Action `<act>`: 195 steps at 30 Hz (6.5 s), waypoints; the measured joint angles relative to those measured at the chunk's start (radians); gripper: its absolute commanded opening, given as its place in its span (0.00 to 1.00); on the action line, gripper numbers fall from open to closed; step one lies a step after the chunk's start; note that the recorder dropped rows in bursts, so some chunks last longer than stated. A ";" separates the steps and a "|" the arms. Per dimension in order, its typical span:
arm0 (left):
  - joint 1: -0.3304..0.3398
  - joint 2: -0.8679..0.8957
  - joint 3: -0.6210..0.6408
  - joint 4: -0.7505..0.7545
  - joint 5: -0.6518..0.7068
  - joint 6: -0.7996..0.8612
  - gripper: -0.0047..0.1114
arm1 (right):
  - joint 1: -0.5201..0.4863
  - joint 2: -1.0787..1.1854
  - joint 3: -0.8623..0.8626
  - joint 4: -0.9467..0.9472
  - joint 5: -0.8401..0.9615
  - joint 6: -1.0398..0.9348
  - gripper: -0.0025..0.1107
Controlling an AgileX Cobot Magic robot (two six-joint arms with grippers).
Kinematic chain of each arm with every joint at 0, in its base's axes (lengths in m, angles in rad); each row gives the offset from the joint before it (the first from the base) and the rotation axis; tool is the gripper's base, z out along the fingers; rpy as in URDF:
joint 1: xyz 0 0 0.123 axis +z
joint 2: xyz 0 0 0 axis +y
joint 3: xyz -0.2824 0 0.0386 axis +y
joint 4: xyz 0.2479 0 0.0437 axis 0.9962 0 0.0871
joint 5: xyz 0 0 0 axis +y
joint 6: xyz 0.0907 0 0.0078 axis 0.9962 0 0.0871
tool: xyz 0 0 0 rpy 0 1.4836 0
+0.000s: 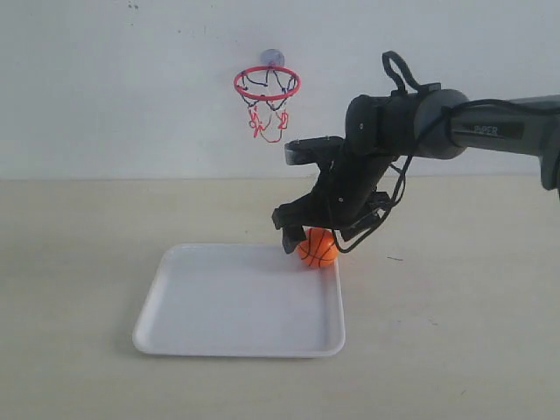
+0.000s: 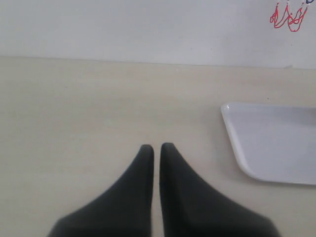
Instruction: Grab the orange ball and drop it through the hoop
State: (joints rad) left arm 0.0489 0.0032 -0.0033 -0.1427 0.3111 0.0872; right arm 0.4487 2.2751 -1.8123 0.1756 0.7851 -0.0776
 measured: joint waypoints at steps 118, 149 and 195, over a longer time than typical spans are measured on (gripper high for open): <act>0.000 0.000 0.000 0.000 0.000 0.000 0.08 | -0.229 -0.149 -0.041 1.282 -0.241 -1.382 0.02; 0.000 0.000 0.000 0.000 0.000 0.000 0.08 | -0.158 0.182 -0.497 1.355 -0.264 -1.341 0.54; 0.000 0.000 0.000 0.000 0.000 0.000 0.08 | -0.347 0.038 -0.455 0.531 0.425 -0.448 0.02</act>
State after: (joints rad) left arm 0.0489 0.0032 -0.0033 -0.1427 0.3111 0.0872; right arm 0.1015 2.3133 -2.2668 0.7063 1.2099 -0.5260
